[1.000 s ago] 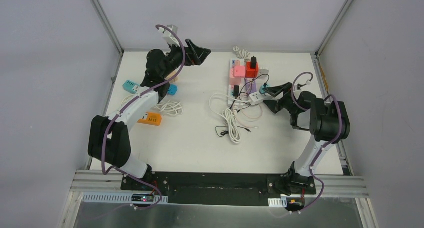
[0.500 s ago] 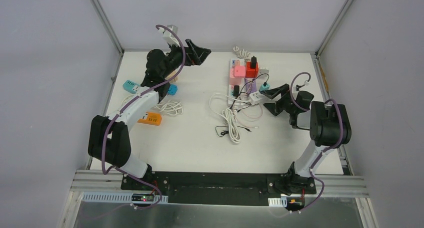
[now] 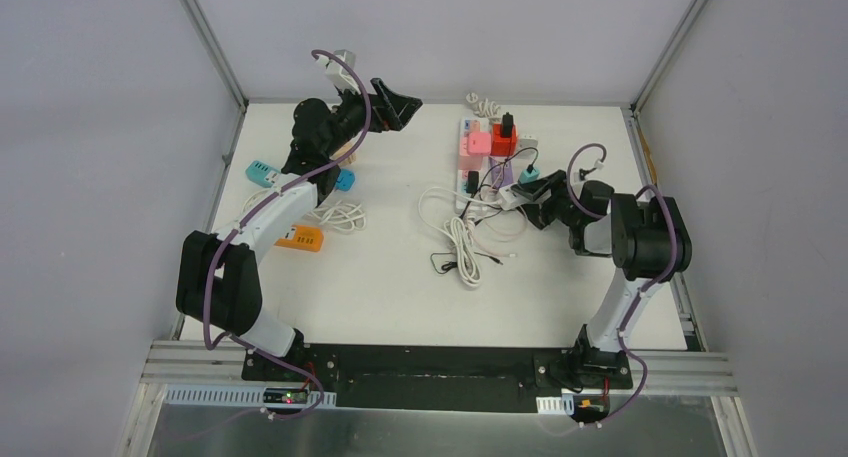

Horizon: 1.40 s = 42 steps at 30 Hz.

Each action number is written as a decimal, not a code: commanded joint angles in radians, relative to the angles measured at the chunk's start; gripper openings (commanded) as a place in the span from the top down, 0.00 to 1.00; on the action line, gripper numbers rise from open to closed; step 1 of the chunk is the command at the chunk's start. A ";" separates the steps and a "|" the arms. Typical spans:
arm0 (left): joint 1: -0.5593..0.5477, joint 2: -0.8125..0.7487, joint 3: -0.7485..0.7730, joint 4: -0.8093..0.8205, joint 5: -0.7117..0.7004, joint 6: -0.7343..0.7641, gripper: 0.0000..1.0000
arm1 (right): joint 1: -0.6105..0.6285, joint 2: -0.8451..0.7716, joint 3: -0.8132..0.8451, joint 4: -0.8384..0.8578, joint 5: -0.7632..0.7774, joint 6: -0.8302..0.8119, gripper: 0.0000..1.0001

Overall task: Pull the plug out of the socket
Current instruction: Pick up the socket from the center of the board.

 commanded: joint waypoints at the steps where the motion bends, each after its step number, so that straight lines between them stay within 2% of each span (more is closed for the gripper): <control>1: -0.003 -0.021 0.001 0.054 -0.014 0.017 0.01 | -0.002 0.053 0.033 0.031 0.077 0.000 0.23; 13: -0.003 -0.035 -0.009 0.048 -0.023 0.031 0.01 | -0.088 0.041 0.026 -0.003 0.097 -0.057 0.25; 21: -0.003 -0.045 -0.016 0.050 -0.024 0.034 0.01 | -0.063 0.086 0.053 -0.012 0.058 -0.064 0.32; 28: -0.003 -0.044 -0.016 0.050 -0.024 0.035 0.01 | -0.062 0.110 0.064 -0.004 0.046 -0.053 0.50; 35: -0.003 -0.050 -0.019 0.049 -0.024 0.038 0.01 | -0.091 0.107 0.057 0.058 0.029 -0.004 0.78; 42: -0.003 -0.068 -0.027 0.039 -0.026 0.052 0.01 | -0.120 0.081 0.059 0.127 -0.002 0.059 0.90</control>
